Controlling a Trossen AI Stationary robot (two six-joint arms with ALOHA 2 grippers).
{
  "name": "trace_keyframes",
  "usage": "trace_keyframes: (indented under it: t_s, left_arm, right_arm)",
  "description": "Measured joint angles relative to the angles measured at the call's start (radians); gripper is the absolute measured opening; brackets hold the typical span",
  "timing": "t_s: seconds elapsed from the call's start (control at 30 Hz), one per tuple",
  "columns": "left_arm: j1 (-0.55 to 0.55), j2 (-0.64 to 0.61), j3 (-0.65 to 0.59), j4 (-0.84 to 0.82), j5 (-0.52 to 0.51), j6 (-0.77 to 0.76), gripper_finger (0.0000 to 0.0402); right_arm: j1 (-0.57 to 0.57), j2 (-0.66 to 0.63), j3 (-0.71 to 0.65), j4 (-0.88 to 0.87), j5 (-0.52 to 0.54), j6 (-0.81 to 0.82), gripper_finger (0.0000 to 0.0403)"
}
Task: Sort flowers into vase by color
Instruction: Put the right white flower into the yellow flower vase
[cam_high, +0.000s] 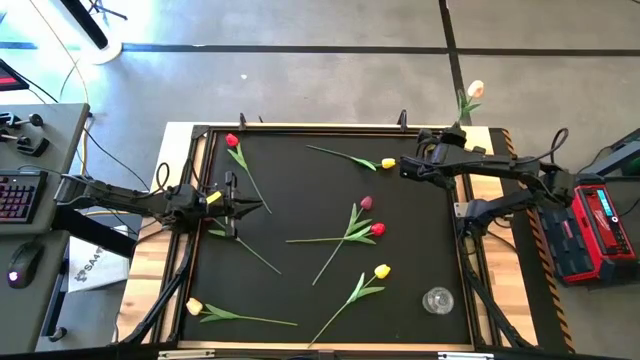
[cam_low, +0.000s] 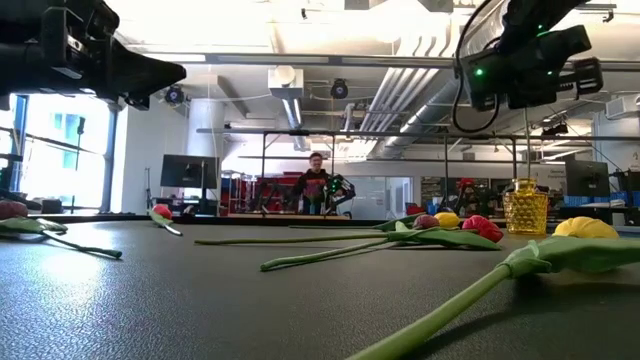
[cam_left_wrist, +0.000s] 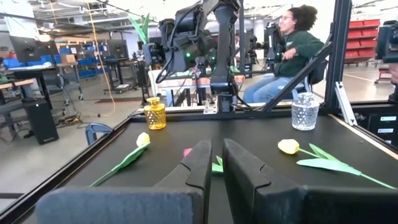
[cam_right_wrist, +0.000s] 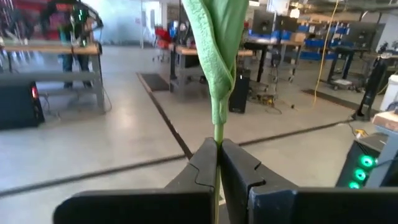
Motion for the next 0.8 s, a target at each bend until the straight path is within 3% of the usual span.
trace_keyframes:
  t_s: [0.23,0.4,0.6,0.8]
  left_arm:
    - [0.000,0.000,0.000,-0.011,-0.019,0.000,0.0028]
    - [0.000,0.000,0.000,-0.017,-0.063,-0.006,0.0028]
    - [0.000,0.000,0.000,-0.018,-0.092,-0.016,0.0028]
    - [0.000,0.000,0.000,-0.018,-0.094,-0.016,0.0028]
  right_arm:
    - [0.000,0.000,0.000,0.014,-0.093,-0.071,0.0000]
    - [-0.009,0.000,0.000,0.057,-0.238,-0.208,0.0008]
    - [-0.026,0.000,0.000,0.113,-0.403,-0.391,0.0065]
    - [-0.026,0.000,0.001,0.140,-0.503,-0.451,0.0131]
